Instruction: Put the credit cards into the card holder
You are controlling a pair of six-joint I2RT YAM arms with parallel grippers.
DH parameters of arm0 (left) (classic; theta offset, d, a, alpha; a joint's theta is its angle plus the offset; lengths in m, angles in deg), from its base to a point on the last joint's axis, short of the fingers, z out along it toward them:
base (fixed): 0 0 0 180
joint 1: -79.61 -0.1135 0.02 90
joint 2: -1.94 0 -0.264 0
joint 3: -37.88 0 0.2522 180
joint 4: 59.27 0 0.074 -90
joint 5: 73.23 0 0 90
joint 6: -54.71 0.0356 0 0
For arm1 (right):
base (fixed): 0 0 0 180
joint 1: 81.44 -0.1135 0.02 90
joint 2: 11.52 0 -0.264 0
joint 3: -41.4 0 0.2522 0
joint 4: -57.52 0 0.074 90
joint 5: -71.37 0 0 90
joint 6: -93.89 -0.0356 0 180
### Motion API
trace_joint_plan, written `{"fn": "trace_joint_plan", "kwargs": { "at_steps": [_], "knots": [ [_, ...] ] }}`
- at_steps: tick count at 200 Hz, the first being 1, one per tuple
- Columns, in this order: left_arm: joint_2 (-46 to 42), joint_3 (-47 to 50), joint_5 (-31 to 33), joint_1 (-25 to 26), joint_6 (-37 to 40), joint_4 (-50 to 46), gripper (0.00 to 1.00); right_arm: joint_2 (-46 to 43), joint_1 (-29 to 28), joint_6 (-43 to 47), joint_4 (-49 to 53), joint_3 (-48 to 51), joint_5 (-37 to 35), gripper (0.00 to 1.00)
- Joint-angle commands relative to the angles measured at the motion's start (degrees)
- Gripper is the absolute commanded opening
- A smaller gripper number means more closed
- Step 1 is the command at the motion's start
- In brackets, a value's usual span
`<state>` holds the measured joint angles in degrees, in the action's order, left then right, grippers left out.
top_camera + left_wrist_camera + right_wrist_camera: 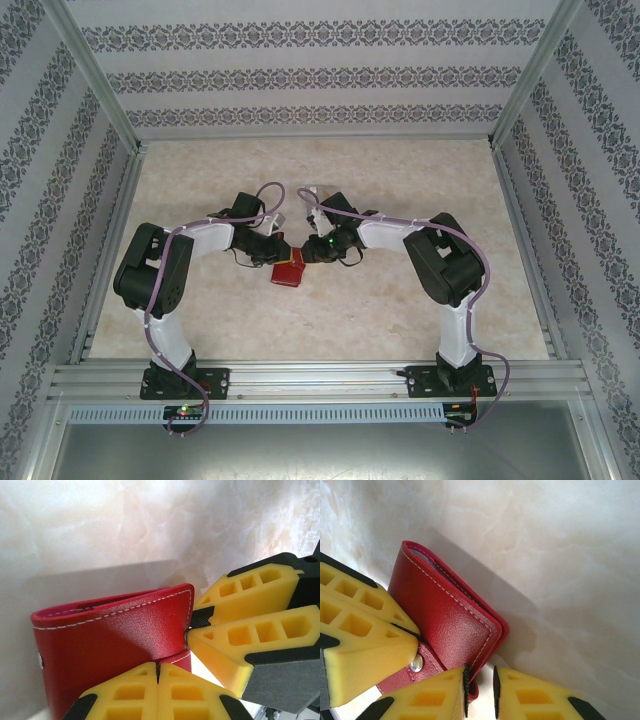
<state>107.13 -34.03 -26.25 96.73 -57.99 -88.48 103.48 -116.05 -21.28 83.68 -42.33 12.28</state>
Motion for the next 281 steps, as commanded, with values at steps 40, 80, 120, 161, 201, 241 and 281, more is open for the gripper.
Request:
{"fn": "trace_joint_plan", "kwargs": {
  "at_steps": [40,80,120,161,201,241,281],
  "knots": [
    [0.97,0.06,0.42,-0.58,0.87,-0.72,0.0,-1.01,0.6,-0.81,0.16,0.32,1.22,0.27],
    [0.63,0.47,-1.28,-0.53,1.37,-0.51,0.0,-1.58,0.77,-2.27,-0.63,-0.57,3.4,0.29],
    [-0.42,1.45,-1.97,-0.52,1.36,0.58,0.0,-2.15,0.95,-2.67,-0.88,-0.68,2.99,0.29],
    [-0.45,1.78,-1.73,-0.56,1.46,0.62,0.0,-6.55,1.3,-6.62,-4.1,1.69,3.78,0.3],
    [-1.49,2.74,-1.16,-0.53,1.33,1.6,0.0,-9.61,0.96,-9.05,-5.12,2.93,4.24,0.29],
    [-2.38,3.24,-1.18,-0.57,1.34,1.81,0.0,-7.47,-1.28,-11.74,-6.44,3.59,5.99,0.21],
    [-1.61,3.45,-2.33,-0.57,1.14,2.25,0.0,-4.95,-2.19,-11.01,-4.78,2.53,5.1,0.17]
  ]
}}
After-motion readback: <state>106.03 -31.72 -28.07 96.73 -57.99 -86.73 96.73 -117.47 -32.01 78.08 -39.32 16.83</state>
